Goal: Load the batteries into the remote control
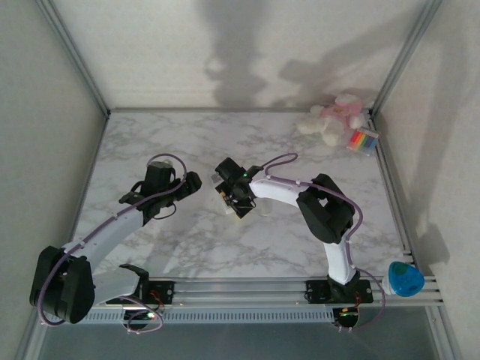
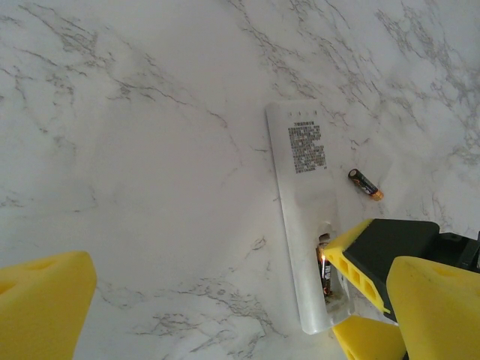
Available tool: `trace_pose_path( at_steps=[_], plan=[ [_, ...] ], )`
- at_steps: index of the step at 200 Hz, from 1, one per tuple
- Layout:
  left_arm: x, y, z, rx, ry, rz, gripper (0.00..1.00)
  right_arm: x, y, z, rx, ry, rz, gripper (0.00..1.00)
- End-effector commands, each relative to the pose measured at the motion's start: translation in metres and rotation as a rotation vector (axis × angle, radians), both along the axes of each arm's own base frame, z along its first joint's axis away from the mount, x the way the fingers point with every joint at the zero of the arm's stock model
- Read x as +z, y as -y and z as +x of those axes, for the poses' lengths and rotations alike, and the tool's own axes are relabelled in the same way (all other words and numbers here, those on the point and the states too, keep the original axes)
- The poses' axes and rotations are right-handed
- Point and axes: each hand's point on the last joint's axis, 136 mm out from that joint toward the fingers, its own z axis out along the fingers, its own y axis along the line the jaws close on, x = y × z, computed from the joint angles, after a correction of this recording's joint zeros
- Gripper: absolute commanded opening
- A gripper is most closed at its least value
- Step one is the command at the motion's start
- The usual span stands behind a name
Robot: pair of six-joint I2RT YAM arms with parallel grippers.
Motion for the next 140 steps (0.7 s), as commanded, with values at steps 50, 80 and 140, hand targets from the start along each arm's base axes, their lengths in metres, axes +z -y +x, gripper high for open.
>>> trace_pose_path(
  at_steps=[50,80,140],
  plan=[
    [-0.0014,0.0039,-0.0015,-0.027,0.005,-0.017,1.00,0.0056,0.0016,-0.0003,-0.001,0.018,-0.001,0.88],
    [0.0000,0.0077,-0.0017,-0.044,0.008,-0.031,1.00,0.0071,0.0015,0.0014,-0.002,0.024,0.001,0.87],
    [0.0001,0.0078,-0.0020,-0.045,0.007,-0.031,1.00,0.0023,0.0016,0.0013,-0.005,0.011,0.000,0.84]
  ],
)
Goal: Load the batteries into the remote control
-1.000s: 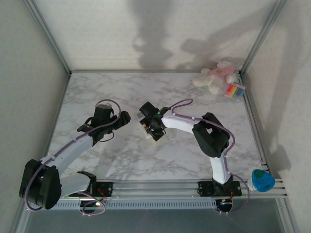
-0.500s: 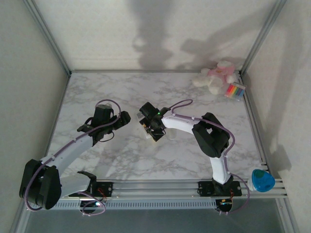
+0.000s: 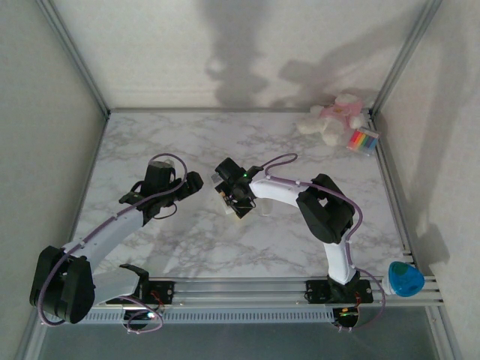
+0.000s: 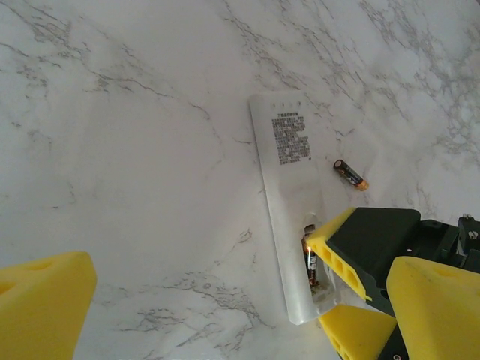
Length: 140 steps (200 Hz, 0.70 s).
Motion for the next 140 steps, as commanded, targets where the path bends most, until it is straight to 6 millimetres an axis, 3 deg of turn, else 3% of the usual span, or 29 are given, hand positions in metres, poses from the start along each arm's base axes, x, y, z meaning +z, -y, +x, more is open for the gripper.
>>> trace_pose_path(
  at_steps=[1,140],
  plan=[
    [-0.002,0.000,-0.001,-0.015,0.005,0.001,1.00,0.002,0.003,0.000,-0.005,0.006,-0.006,0.84],
    [-0.004,-0.001,-0.001,-0.007,0.003,0.006,1.00,-0.010,0.005,-0.018,0.043,-0.046,-0.027,0.79]
  ],
)
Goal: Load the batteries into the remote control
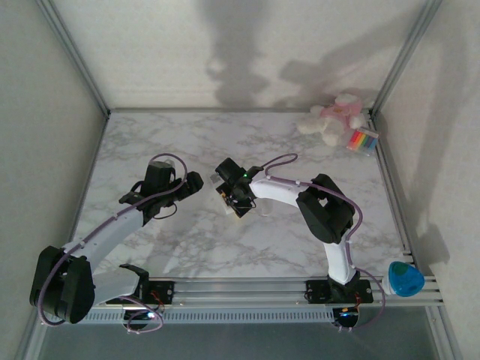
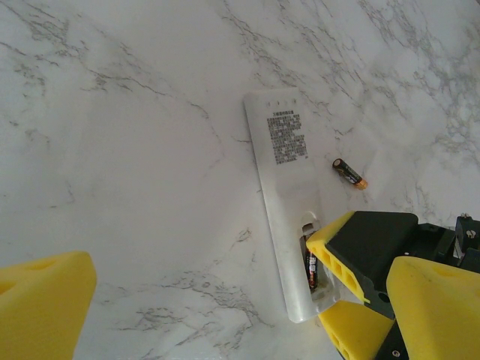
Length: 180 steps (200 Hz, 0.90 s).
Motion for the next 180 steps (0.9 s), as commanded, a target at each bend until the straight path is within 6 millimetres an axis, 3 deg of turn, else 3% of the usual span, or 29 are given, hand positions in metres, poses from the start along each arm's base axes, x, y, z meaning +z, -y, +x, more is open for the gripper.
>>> trace_pose_path(
  at_steps=[1,76,143,173,180],
  plan=[
    [-0.004,-0.002,-0.001,-0.005,0.003,0.008,1.00,-0.008,0.004,-0.017,0.042,-0.042,-0.023,0.79],
    [-0.007,-0.002,-0.001,-0.002,-0.002,0.008,1.00,-0.014,-0.003,-0.023,0.087,-0.069,-0.010,0.78],
    [-0.023,-0.005,0.003,0.019,-0.058,0.019,0.98,-0.022,-0.007,-0.032,0.148,-0.113,-0.011,0.77],
    [-0.033,-0.006,0.010,0.055,-0.091,-0.009,0.79,-0.023,-0.007,-0.034,0.160,-0.114,-0.011,0.77],
    [-0.035,-0.003,0.014,0.053,-0.099,-0.025,0.65,-0.022,-0.006,-0.033,0.164,-0.111,-0.012,0.77]
  ],
)
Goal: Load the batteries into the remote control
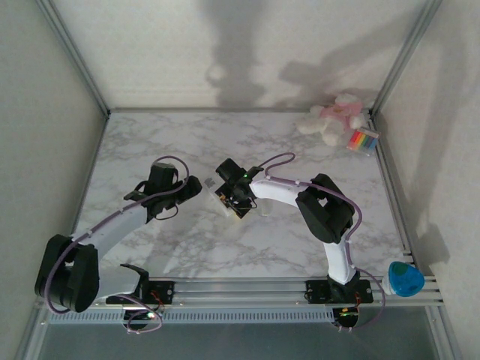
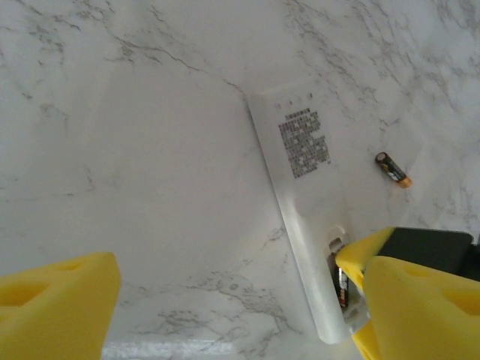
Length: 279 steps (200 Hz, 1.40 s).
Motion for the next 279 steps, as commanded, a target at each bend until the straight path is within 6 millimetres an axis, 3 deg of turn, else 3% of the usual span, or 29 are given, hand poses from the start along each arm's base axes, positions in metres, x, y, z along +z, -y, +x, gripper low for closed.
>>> trace_pose_path(
  at_steps=[1,25,50,92,157,279],
  plan=[
    [-0.005,0.001,0.013,0.027,-0.013,-0.037,0.62,-0.019,-0.003,-0.025,0.066,-0.095,-0.023,0.77],
    [-0.022,0.006,0.026,0.034,-0.063,-0.074,0.26,-0.016,-0.004,-0.023,0.079,-0.083,-0.022,0.78],
    [-0.040,0.010,0.039,0.041,-0.108,-0.074,0.20,-0.014,-0.007,-0.023,0.093,-0.080,-0.018,0.78],
    [-0.053,0.017,0.060,0.047,-0.127,-0.083,0.20,-0.013,-0.008,-0.023,0.114,-0.081,-0.016,0.78],
    [-0.066,0.022,0.072,0.041,-0.153,-0.089,0.19,-0.012,-0.012,-0.025,0.169,-0.088,-0.020,0.78],
    [-0.069,0.026,0.076,0.031,-0.156,-0.095,0.20,-0.032,-0.012,-0.036,0.192,-0.160,-0.027,0.78]
  ],
)
